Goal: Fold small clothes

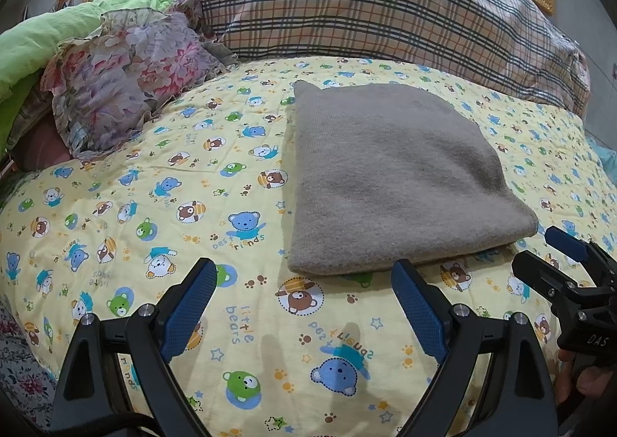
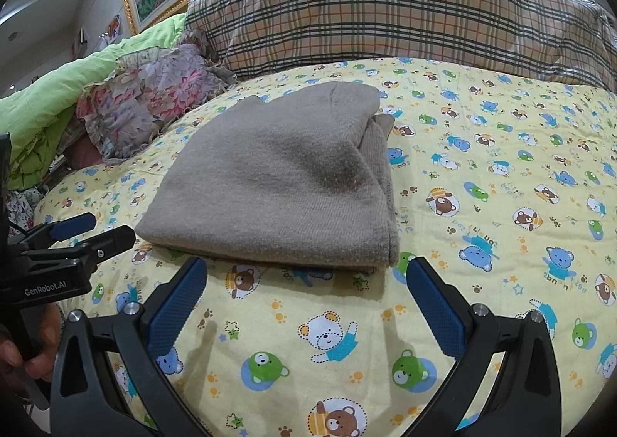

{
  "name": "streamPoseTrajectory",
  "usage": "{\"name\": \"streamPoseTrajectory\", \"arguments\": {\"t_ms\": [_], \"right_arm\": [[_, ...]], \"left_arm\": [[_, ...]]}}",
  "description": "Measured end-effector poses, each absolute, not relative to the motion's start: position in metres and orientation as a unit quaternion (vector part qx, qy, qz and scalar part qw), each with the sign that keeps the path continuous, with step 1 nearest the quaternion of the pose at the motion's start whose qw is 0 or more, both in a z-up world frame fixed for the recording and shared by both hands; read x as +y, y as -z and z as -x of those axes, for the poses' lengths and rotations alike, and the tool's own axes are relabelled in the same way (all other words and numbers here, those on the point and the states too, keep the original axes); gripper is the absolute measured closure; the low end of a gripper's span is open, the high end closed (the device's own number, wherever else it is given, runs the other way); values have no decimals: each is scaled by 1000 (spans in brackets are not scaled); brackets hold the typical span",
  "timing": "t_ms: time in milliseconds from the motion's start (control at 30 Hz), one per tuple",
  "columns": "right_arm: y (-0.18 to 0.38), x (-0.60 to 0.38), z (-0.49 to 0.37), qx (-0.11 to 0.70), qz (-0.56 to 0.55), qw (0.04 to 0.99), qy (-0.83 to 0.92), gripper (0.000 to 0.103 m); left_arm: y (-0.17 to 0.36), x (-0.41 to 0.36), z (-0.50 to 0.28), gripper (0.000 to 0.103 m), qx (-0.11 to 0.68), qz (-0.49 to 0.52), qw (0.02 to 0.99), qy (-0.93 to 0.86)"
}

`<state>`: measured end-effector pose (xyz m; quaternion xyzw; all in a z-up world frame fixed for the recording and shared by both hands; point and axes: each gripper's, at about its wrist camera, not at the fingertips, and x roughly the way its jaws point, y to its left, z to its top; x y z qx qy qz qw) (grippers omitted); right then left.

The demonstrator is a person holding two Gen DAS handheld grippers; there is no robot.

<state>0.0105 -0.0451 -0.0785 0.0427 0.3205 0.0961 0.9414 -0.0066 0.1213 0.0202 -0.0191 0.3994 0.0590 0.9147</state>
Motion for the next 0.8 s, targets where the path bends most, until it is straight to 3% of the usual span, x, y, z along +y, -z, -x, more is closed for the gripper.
{"name": "streamPoseTrajectory", "arguments": {"t_ms": [800], "right_arm": [[78, -45, -11, 322, -50, 941, -96, 0]], "left_arm": [[-21, 122, 3, 11, 403, 19, 913, -57]]}}
